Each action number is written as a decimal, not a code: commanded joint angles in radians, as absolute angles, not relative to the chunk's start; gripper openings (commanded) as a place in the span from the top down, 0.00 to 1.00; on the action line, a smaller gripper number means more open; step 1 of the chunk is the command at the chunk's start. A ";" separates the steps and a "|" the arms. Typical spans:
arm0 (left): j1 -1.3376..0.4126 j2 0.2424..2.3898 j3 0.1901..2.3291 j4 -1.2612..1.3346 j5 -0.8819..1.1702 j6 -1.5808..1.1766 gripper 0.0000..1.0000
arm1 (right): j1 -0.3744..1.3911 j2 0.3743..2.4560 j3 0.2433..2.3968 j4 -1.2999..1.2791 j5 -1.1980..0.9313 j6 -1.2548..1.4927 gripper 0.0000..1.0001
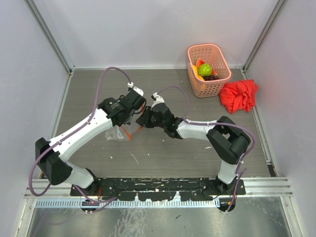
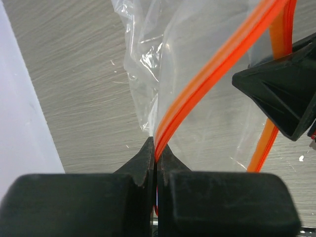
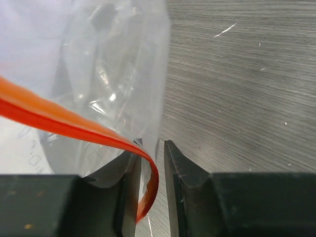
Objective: Place the food in the zip-top bag and seal the zipper
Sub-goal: Open the zipper of the food storage bag, then move the bin to the center of the board.
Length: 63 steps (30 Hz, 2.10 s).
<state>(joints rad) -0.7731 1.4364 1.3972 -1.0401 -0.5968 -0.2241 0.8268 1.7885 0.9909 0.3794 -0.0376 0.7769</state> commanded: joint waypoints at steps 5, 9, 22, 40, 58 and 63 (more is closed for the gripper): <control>-0.761 1.438 1.374 -0.979 -0.543 -0.280 1.00 | 0.818 1.607 0.996 0.325 -0.071 0.646 0.50; -0.752 1.440 1.378 -0.984 -0.555 -0.311 1.00 | 0.802 1.531 1.007 0.214 -0.086 0.561 0.35; -0.724 1.446 1.396 -1.013 -0.539 -0.347 1.00 | 0.587 1.390 1.170 -0.197 0.043 0.241 0.06; -0.698 1.437 1.387 -1.009 -0.514 -0.342 1.00 | 0.221 1.905 1.795 -0.367 0.037 0.034 0.00; -0.679 1.445 1.392 -1.014 -0.489 -0.333 1.00 | 0.199 1.931 1.799 -0.665 -0.175 0.010 0.00; -0.677 1.440 1.394 -1.013 -0.482 -0.333 1.00 | 0.224 1.798 1.637 -0.688 -0.187 0.031 0.01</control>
